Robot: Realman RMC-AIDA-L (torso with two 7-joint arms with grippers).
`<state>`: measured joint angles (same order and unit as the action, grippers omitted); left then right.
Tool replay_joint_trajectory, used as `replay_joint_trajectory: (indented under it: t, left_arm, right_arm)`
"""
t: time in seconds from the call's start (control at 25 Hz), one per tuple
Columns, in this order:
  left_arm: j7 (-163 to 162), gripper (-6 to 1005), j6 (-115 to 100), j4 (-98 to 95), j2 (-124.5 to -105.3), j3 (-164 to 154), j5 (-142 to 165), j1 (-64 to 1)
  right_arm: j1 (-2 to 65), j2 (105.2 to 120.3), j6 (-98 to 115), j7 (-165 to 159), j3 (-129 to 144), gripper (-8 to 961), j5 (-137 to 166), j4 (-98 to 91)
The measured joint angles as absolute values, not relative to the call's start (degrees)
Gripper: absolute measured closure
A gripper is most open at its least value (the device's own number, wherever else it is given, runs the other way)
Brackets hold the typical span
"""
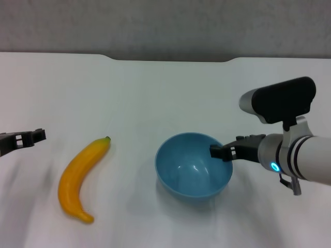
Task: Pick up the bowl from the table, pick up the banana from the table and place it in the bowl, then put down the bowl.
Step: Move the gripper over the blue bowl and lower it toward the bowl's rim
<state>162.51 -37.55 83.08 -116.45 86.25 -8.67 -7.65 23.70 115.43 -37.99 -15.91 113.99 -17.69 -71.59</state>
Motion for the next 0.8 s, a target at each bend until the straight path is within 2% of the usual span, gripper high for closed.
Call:
replay_joint_trajectory:
  t: [0.8]
  left_arm:
    - [162.33, 146, -35.77, 81.76, -116.45, 86.19, -8.70, -6.76]
  right_arm:
    - [21.56, 115.58, -31.74, -18.16, 117.13, 220, -18.01, -67.09]
